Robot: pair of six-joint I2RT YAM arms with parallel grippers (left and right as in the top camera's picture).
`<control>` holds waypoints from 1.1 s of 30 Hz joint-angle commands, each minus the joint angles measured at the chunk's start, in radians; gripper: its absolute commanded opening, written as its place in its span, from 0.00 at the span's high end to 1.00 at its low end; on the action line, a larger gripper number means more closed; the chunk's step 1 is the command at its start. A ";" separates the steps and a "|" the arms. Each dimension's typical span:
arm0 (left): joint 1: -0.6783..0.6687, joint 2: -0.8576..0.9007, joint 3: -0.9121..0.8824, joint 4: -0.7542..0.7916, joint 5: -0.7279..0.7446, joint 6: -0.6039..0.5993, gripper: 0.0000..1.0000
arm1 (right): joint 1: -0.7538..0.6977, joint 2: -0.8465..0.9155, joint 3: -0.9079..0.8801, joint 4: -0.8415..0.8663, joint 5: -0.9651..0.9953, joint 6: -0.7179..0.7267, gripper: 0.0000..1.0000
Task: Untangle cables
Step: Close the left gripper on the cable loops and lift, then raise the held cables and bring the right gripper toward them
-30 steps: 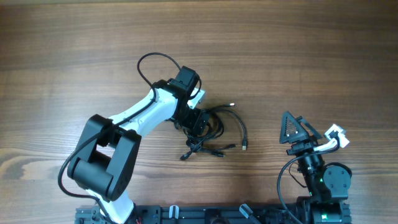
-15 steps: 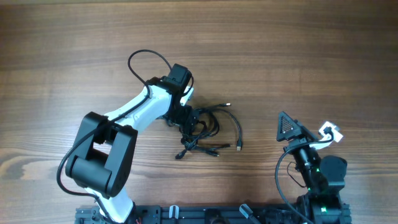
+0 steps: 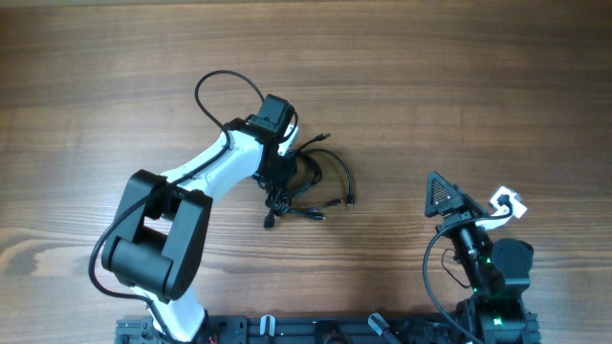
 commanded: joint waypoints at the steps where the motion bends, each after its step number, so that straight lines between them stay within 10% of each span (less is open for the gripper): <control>1: 0.005 0.026 -0.011 0.000 -0.003 -0.002 0.96 | 0.004 0.004 -0.002 0.012 -0.019 0.000 0.03; 7: 0.005 0.018 -0.011 -0.002 -0.003 -0.003 0.96 | 0.004 0.004 0.008 0.063 -0.140 -0.083 0.28; 33: -0.005 -0.459 -0.009 0.216 0.313 0.136 0.96 | 0.004 0.099 0.326 0.097 -0.589 -0.151 0.47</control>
